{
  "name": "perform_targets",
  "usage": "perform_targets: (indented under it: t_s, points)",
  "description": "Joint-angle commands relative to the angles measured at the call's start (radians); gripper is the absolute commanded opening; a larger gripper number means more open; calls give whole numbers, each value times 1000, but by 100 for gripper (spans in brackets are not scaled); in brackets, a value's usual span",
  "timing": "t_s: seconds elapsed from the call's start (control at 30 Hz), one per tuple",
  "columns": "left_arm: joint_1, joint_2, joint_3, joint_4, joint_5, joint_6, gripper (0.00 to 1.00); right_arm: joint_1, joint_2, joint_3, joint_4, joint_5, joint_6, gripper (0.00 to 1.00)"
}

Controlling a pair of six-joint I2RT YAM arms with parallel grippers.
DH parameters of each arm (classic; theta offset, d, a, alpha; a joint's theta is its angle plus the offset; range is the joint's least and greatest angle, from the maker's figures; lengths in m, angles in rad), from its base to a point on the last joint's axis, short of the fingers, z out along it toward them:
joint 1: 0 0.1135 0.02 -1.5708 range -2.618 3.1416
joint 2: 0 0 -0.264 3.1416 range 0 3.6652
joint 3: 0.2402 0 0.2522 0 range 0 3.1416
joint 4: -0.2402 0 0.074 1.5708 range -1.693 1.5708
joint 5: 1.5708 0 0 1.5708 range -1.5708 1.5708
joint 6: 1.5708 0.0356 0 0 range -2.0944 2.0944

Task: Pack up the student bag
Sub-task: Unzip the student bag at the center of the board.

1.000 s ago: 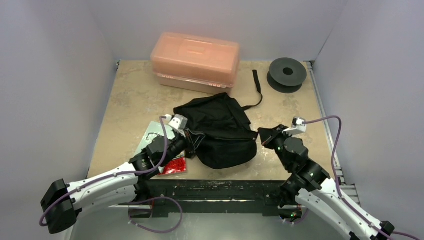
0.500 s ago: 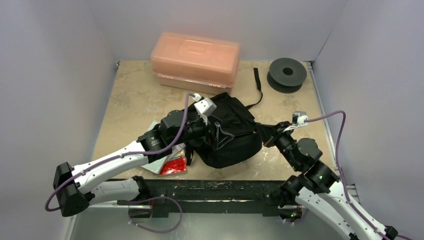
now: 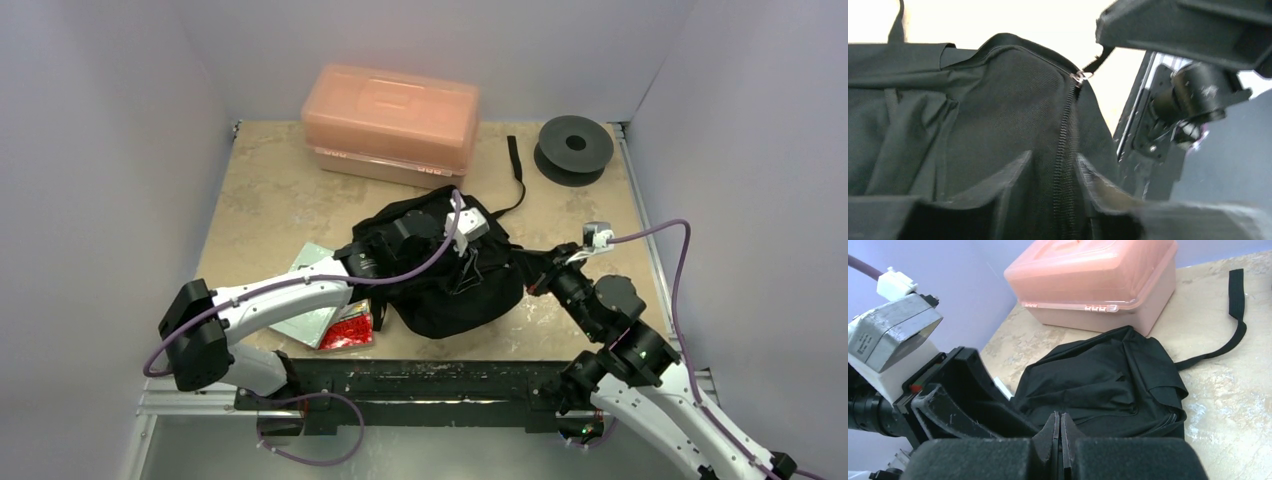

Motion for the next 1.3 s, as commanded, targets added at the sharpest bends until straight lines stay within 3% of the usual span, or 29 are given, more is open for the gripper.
perform_targets:
  t_s: [0.0, 0.07, 0.13, 0.53, 0.67, 0.77, 1.03, 1.27]
  points:
    - [-1, -23, 47, 22, 32, 45, 18, -5, 18, 75, 50, 19, 6, 0]
    - [-2, -51, 30, 40, 18, 70, 5, -5, 43, 88, -2, 70, 46, 0]
    - [-2, -89, -1, 69, -1, 86, 0, -5, 79, 101, -52, 152, 74, 0]
    - [-3, -354, -225, 275, 41, 145, 0, -14, 312, 165, -318, 474, 236, 0]
    - [-4, -417, -244, 268, 94, 169, 0, -91, 410, 173, -266, 441, 211, 0]
    - [-4, -443, -248, 282, 136, 167, 0, -207, 482, 156, -173, 326, 172, 0]
    - [-4, -372, -219, 348, 178, 119, 0, -437, 703, 132, 20, 166, 157, 0]
    - [-4, -303, -192, 394, 196, 93, 0, -481, 596, 67, 56, 192, 117, 0]
